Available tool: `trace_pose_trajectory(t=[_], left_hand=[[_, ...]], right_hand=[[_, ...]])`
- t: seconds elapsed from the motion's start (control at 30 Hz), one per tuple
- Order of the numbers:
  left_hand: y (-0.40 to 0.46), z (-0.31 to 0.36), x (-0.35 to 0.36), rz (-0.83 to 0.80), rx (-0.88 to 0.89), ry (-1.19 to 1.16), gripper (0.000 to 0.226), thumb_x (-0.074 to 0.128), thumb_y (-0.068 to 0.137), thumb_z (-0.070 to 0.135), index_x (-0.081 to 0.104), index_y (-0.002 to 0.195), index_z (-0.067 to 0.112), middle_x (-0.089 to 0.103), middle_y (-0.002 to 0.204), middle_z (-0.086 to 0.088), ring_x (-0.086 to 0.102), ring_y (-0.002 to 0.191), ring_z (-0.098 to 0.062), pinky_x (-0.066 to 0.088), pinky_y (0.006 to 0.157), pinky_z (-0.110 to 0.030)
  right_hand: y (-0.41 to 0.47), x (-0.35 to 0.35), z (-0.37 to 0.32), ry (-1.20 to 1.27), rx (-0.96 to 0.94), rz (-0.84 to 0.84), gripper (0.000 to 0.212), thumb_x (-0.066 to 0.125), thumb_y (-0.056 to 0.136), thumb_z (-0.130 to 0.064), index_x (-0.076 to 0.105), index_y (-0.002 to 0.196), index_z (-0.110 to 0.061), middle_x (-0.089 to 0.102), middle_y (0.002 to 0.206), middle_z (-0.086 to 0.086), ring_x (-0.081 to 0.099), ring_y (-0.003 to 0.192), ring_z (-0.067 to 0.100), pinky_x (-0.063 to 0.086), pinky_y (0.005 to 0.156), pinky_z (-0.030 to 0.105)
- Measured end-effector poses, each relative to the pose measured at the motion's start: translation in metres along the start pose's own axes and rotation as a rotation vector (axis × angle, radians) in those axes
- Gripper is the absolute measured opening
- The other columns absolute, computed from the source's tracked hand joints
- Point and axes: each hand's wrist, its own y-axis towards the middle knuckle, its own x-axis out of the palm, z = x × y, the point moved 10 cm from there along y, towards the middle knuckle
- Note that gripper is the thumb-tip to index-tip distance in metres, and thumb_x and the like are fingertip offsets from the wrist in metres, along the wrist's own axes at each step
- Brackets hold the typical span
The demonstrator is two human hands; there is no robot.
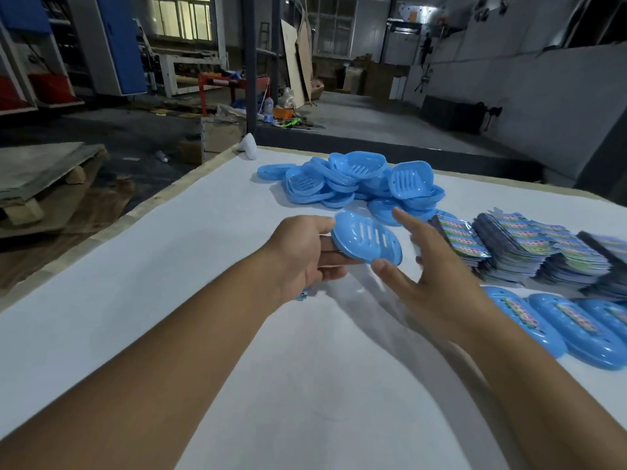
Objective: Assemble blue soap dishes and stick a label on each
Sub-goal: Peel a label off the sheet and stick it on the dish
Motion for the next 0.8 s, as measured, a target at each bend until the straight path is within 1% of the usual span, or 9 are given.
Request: trace_pose_trajectory(t=[0.1,0.2,0.27,0.33,0.43,0.57,0.67,0.73,0.8], left_hand=[[-0.001,-0.003,0.003,-0.03,-0.015,-0.011,0.03,0.037,0.106,0.018,0.066,0.109,0.008,0.078,0.099,-0.018,0.076,0.083,-0.025,0.052,0.066,-0.03],[0.001,-0.009,-0.002,-0.001,-0.044,-0.016,0.028,0.04,0.105,0.016,0.065,0.11,0.003,0.077,0.093,-0.021,0.076,0.074,-0.026,0.056,0.057,-0.027],[0.005,-0.007,-0.011,0.056,0.013,0.103,0.025,0.046,0.104,0.019,0.066,0.108,0.005,0.078,0.087,-0.018,0.076,0.072,-0.024,0.06,0.057,-0.029],[0.008,0.01,-0.028,0.18,0.194,0.473,0.023,0.054,0.1,0.028,0.071,0.096,0.013,0.078,0.083,-0.008,0.074,0.071,-0.021,0.061,0.062,-0.032],[-0.004,0.043,-0.044,0.46,0.441,1.104,0.02,0.059,0.095,0.041,0.069,0.087,0.026,0.071,0.081,0.01,0.065,0.072,-0.007,0.053,0.065,-0.027],[0.0,0.041,-0.068,0.501,0.244,1.248,0.023,0.062,0.092,0.054,0.062,0.101,0.032,0.064,0.087,0.011,0.061,0.073,-0.006,0.053,0.061,-0.028],[0.002,0.033,-0.075,0.439,0.119,1.393,0.045,0.068,0.082,0.067,0.056,0.107,0.032,0.048,0.078,0.017,0.051,0.07,-0.003,0.035,0.052,-0.025],[0.002,0.029,-0.076,0.405,0.076,1.429,0.057,0.072,0.075,0.072,0.053,0.11,0.032,0.047,0.077,0.017,0.05,0.07,-0.005,0.034,0.052,-0.024],[0.001,0.027,-0.075,0.391,0.072,1.438,0.069,0.077,0.069,0.071,0.054,0.12,0.029,0.053,0.088,0.013,0.052,0.076,-0.007,0.034,0.053,-0.024]], right_hand=[[0.001,0.006,0.002,0.017,-0.026,-0.04,0.057,0.064,0.092,-0.05,0.042,0.145,-0.046,0.048,0.144,-0.024,0.045,0.13,-0.003,0.043,0.111,0.035],[0.001,0.008,0.006,-0.013,-0.02,-0.066,0.052,0.064,0.089,-0.056,0.046,0.137,-0.05,0.056,0.137,-0.021,0.052,0.121,0.0,0.048,0.103,0.036],[0.001,0.009,0.009,-0.024,-0.006,-0.082,0.051,0.064,0.088,-0.057,0.049,0.136,-0.048,0.059,0.132,-0.019,0.055,0.118,0.004,0.047,0.1,0.034],[0.002,0.01,0.015,-0.053,0.028,-0.098,0.05,0.065,0.088,-0.058,0.051,0.134,-0.047,0.06,0.126,-0.017,0.055,0.116,0.008,0.044,0.093,0.03],[0.0,0.015,0.023,-0.163,0.069,-0.156,0.051,0.062,0.088,-0.061,0.05,0.136,-0.046,0.06,0.125,-0.011,0.05,0.117,0.018,0.036,0.087,0.03],[-0.002,0.02,0.026,-0.259,0.104,-0.207,0.054,0.058,0.087,-0.065,0.05,0.136,-0.044,0.062,0.122,-0.006,0.043,0.107,0.022,0.032,0.087,0.032],[-0.004,0.023,0.028,-0.311,0.129,-0.245,0.058,0.056,0.087,-0.067,0.049,0.138,-0.043,0.062,0.128,-0.007,0.047,0.113,0.027,0.038,0.093,0.036],[-0.005,0.022,0.029,-0.301,0.144,-0.258,0.059,0.057,0.087,-0.067,0.048,0.14,-0.042,0.062,0.129,-0.007,0.051,0.117,0.029,0.042,0.095,0.037],[-0.007,0.023,0.028,-0.299,0.15,-0.266,0.062,0.058,0.087,-0.067,0.045,0.142,-0.042,0.061,0.131,-0.005,0.052,0.119,0.028,0.042,0.094,0.036]])
